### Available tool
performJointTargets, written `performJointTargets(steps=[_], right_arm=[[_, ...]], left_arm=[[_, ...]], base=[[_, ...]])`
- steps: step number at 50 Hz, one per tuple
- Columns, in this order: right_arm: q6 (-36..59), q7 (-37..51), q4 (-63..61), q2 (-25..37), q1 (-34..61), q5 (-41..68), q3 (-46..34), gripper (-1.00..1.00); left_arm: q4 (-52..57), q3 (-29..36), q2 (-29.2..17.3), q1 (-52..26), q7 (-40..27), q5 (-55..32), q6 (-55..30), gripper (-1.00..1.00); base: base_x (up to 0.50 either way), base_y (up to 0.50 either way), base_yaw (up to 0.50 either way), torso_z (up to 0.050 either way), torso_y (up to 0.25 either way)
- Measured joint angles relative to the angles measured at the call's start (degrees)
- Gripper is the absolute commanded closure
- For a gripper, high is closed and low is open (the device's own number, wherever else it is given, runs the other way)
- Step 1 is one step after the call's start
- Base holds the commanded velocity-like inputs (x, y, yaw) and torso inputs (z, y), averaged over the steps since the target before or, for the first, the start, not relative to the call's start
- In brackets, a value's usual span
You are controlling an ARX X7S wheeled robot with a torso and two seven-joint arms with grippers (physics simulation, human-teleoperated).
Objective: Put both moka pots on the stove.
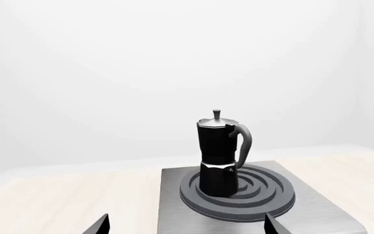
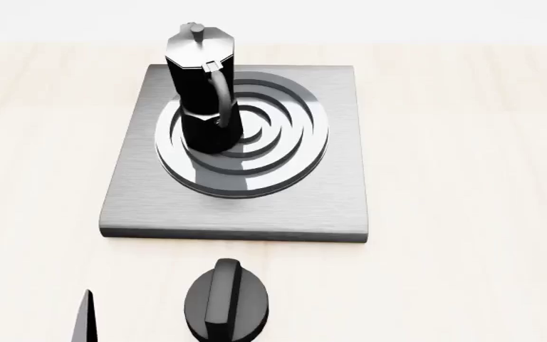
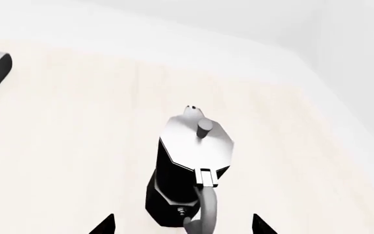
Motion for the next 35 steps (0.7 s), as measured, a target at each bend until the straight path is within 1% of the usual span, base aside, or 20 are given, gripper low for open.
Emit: performJointTargets(steps=[16,35], right_arm=[[0.8,-1.2,4.0,-1.5,3.0,-1.7,-1.8,-1.00],[-4.3,-3.1,14.0,-5.8,6.6,-7.4,-5.0,-1.00]], left_arm=[[0.3,0.3,-0.2,0.0,-0.2,0.0,-0.1,-1.00],[0.3,0.8,-0.2,0.0,-0.4,0.2,-0.3,-1.00]], base=[[0.00,0.00,0.00,0.000,0.000],[0.00,0.00,0.00,0.000,0.000]])
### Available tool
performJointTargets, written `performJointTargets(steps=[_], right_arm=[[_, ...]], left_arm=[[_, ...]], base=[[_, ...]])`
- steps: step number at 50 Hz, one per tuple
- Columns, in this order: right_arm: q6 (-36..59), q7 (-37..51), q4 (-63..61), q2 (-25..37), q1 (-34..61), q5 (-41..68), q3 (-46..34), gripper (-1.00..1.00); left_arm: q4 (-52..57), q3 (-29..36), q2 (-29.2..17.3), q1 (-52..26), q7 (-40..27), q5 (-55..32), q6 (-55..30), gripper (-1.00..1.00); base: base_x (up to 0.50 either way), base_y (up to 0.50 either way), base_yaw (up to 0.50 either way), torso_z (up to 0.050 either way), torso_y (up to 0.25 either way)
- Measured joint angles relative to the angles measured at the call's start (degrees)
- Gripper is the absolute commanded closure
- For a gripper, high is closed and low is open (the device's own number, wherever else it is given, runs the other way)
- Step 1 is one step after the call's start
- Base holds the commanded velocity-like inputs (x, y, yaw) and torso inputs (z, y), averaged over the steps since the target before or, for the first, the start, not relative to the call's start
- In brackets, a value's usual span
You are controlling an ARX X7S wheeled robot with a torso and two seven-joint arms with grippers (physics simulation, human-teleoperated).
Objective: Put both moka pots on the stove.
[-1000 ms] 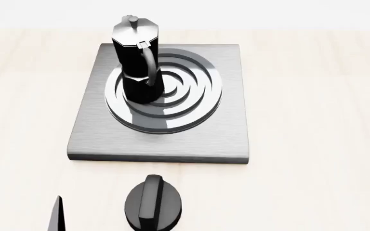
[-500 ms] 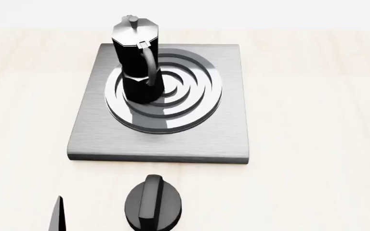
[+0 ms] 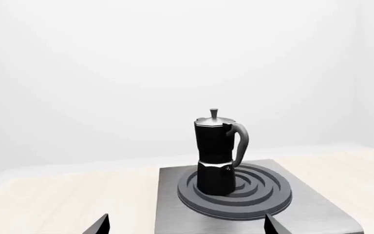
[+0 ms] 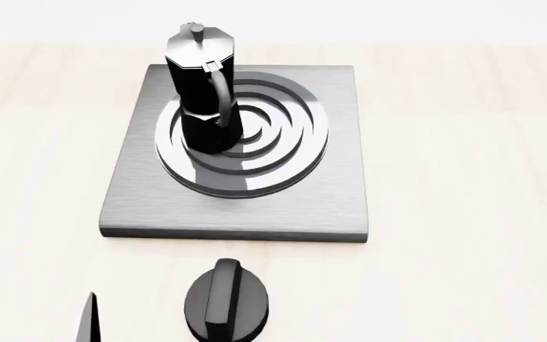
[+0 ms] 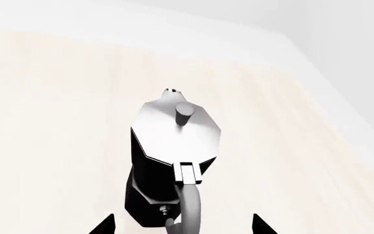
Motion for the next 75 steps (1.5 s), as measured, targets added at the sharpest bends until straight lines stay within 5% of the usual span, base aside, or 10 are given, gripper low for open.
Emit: performJointTargets(steps=[31,32,53,75], right_arm=[[-17.6,-6.3,30.9,-11.8,9.4,-11.4,-6.0,-1.00],[-18.1,-6.5,31.7,-12.1,9.5,-11.6,-6.1,1.00],[-24.3,-9.7,41.6,-15.4,13.2,-11.3,-5.6,1.00],[-25.4,-1.5,30.7,-16.4,11.3,-7.1,-1.5,1.00]], left_arm=[[-0.7,0.5,-0.2,-0.4,-0.2,0.1,0.2,-1.00],[-0.7,0.5,-0.2,-0.4,-0.2,0.1,0.2,-1.00],[-0.9,0.9,-0.2,-0.7,-0.4,0.2,0.1,-1.00],[-1.0,1.1,-0.5,-0.7,-0.6,0.1,0.2,-1.00]], base=[[0.00,0.00,0.00,0.000,0.000],[0.00,0.00,0.00,0.000,0.000],[0.00,0.00,0.00,0.000,-0.001],[0.00,0.00,0.00,0.000,0.000]])
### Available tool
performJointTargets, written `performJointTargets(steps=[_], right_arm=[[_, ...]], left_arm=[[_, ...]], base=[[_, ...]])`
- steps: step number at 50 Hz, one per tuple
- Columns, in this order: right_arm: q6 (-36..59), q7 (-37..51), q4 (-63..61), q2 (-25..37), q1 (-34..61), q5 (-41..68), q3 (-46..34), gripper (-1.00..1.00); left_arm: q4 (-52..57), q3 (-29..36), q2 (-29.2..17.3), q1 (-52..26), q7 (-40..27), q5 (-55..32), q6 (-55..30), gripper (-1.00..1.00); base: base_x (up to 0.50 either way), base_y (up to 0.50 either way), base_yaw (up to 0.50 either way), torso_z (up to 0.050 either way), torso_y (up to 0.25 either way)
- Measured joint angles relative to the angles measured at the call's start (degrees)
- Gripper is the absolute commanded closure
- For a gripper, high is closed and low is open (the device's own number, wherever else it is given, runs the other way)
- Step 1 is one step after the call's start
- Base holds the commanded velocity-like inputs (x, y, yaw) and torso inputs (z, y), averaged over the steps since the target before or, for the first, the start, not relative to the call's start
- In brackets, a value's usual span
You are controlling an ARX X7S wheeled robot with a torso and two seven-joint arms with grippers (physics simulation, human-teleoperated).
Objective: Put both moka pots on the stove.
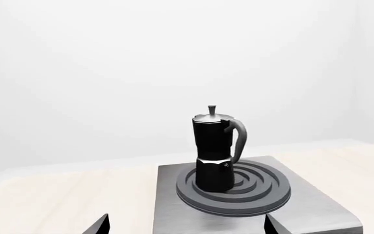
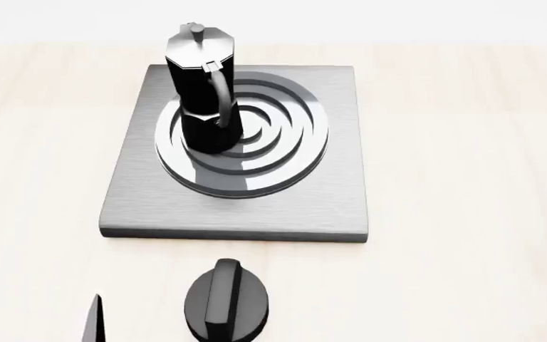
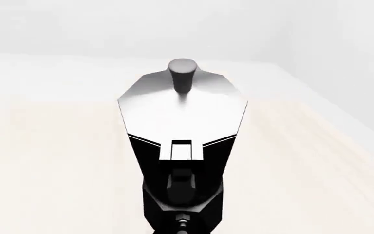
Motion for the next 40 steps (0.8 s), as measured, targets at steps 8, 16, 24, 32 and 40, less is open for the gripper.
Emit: performJointTargets(steps=[8,16,24,32,40], right_arm=[[1.8,2.9,-8.7,0.4,-1.0,2.1,1.5,1.00],[2.4,3.8,-13.0,0.0,-1.2,2.6,1.5,1.00],[3.1,1.9,-15.5,-0.7,-1.0,3.0,0.6,1.00],[5.3,-2.2,-19.9,-0.5,-1.7,5.2,-0.3,1.00],[7.9,-6.2,-23.9,-0.4,-1.8,6.9,-1.8,1.00]], left_arm=[[-0.1,0.0,-0.1,0.0,-0.1,-0.1,0.2,-1.00],[-0.2,0.0,-0.2,-0.1,-0.2,-0.2,0.2,-1.00],[-0.3,0.1,-0.2,-0.2,-0.2,-0.2,0.3,-1.00],[-0.3,0.2,-0.2,-0.3,-0.2,-0.2,0.3,-1.00],[-0.3,0.3,-0.2,-0.4,-0.3,-0.3,0.3,-1.00]], base=[[0.00,0.00,0.00,0.000,0.000],[0.00,0.00,0.00,0.000,0.000],[0.00,0.00,0.00,0.000,0.000],[0.00,0.00,0.00,0.000,0.000],[0.00,0.00,0.00,0.000,0.000]])
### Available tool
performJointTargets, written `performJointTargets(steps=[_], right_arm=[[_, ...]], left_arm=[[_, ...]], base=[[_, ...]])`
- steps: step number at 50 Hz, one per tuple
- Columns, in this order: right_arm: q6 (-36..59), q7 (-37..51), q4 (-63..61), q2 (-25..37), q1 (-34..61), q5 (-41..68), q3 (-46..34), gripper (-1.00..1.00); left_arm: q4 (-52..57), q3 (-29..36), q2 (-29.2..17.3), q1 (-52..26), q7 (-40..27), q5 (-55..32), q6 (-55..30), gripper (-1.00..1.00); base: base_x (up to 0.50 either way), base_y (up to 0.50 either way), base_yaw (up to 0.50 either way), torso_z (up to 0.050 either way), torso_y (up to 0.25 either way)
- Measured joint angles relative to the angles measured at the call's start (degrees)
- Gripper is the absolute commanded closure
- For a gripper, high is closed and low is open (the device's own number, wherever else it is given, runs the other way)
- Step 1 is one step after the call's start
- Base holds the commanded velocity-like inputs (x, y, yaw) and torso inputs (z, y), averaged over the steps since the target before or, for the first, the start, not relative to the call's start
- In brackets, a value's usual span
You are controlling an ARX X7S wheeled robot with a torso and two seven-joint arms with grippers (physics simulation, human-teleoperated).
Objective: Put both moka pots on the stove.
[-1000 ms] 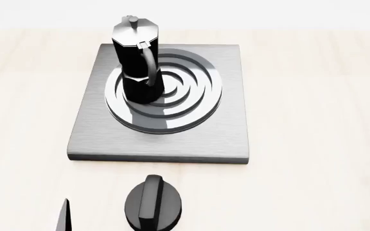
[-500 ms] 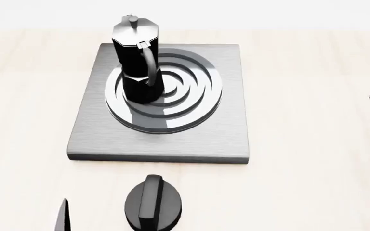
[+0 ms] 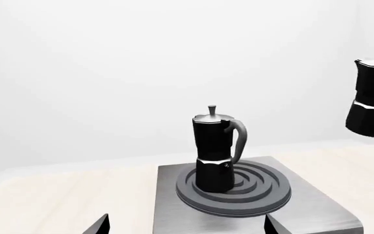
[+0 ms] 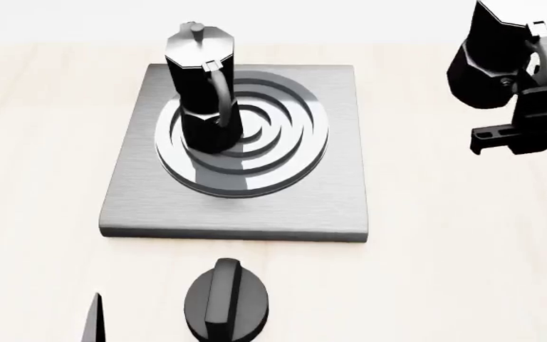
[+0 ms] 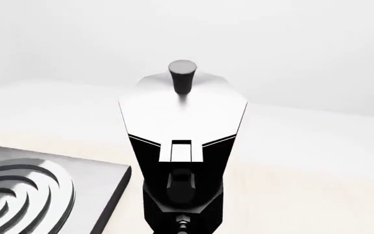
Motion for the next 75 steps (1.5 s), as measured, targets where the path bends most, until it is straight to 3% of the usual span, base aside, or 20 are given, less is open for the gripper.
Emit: performJointTargets(steps=[16,33,52,75], right_arm=[[1.3,-6.1,4.8,-4.3,5.4,-2.0,-4.4,1.00],[-8.5,-14.0,33.3,-17.7,20.7,-10.8,-9.0,1.00],[-13.1,-17.9,43.4,-26.6,23.5,-21.1,-2.7,1.00],[-15.5,-20.1,43.6,-30.7,20.9,-28.7,8.5,1.00]], left_arm=[[-0.1,-0.2,-0.2,0.0,-0.1,-0.4,0.3,-1.00],[-0.3,-0.3,-0.4,0.0,-0.2,-1.0,0.6,-1.00],[-0.3,-0.4,-0.7,0.1,-0.3,-1.4,0.9,-1.00],[-0.1,-0.6,-1.0,0.1,-0.7,-1.6,1.0,-1.00]], base=[[0.00,0.00,0.00,0.000,0.001],[0.00,0.00,0.00,0.000,0.001],[0.00,0.00,0.00,0.000,0.001],[0.00,0.00,0.00,0.000,0.001]])
